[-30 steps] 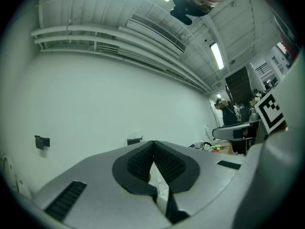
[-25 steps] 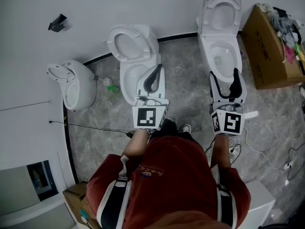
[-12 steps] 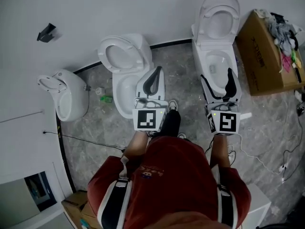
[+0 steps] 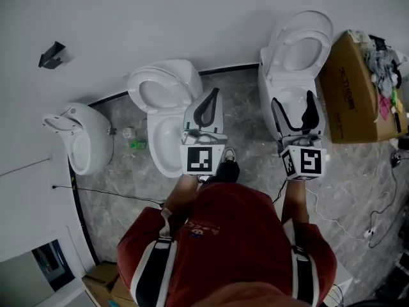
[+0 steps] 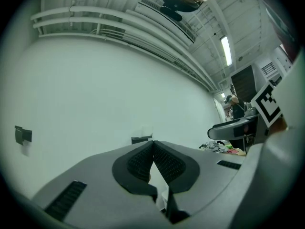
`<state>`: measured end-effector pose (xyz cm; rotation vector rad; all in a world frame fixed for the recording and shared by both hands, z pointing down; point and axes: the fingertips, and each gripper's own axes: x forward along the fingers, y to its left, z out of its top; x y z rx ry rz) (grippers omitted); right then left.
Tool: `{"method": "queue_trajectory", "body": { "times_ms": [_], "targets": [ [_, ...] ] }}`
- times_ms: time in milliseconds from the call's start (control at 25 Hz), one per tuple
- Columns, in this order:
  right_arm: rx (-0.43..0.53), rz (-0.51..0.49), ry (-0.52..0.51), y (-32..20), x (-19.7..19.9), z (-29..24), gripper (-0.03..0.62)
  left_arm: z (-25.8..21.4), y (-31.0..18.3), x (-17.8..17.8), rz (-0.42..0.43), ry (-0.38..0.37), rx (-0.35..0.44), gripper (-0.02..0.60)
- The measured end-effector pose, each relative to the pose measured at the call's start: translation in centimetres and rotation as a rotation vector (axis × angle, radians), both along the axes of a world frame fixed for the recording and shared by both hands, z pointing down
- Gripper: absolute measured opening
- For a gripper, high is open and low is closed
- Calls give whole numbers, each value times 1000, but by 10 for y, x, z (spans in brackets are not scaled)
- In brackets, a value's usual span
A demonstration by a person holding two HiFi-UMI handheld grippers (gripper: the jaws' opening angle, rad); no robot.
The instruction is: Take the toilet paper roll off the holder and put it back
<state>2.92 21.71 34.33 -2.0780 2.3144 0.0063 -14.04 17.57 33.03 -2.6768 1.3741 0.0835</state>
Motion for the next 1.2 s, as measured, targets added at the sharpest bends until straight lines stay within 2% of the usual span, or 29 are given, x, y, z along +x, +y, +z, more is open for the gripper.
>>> {"method": "queue_trajectory", "body": {
  "times_ms": [160, 320, 680, 920, 1200],
  "targets": [
    [-5, -6, 12, -52, 0, -3, 393, -5, -54, 0, -2, 23, -1, 14],
    [-5, 7, 8, -94, 3, -5, 382, -4, -97, 3, 13, 9, -1, 15],
    [4, 10, -4, -156, 11, -12, 368, -9, -155, 8, 13, 9, 7, 15],
    [18, -2, -26, -199, 33, -6, 368, -2, -192, 29, 0, -2, 5, 14],
    [14, -10, -49, -256, 86, -7, 367, -7, -252, 78, -18, -17, 0, 14]
  ]
}}
